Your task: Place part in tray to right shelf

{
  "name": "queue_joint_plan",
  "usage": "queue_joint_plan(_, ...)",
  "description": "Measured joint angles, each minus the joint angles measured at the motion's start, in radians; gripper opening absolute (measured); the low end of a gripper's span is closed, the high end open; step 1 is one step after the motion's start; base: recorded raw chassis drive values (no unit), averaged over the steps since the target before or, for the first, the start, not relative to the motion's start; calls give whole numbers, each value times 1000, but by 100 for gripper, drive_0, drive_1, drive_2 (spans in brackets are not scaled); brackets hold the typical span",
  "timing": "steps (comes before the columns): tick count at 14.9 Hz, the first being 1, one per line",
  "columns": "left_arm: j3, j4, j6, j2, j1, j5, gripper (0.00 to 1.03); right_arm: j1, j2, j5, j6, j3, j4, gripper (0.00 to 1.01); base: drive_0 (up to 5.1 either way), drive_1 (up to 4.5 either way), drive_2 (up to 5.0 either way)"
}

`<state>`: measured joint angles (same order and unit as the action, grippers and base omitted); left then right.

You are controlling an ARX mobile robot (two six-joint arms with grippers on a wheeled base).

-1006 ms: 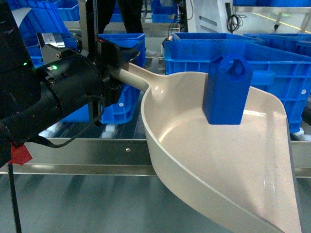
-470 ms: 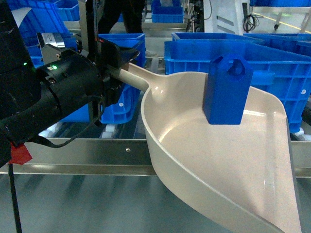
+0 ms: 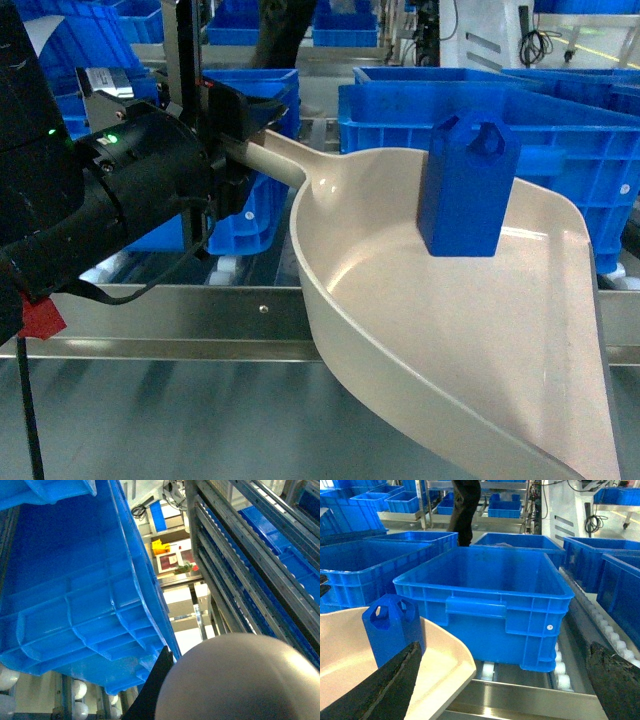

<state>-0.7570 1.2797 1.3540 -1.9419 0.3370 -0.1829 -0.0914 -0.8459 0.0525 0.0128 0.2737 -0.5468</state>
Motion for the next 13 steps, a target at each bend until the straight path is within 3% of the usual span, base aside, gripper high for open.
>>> queue_joint_plan(13,0,0,0,0,0,0,12,0,0,0,0,0,0,98,0,0,0)
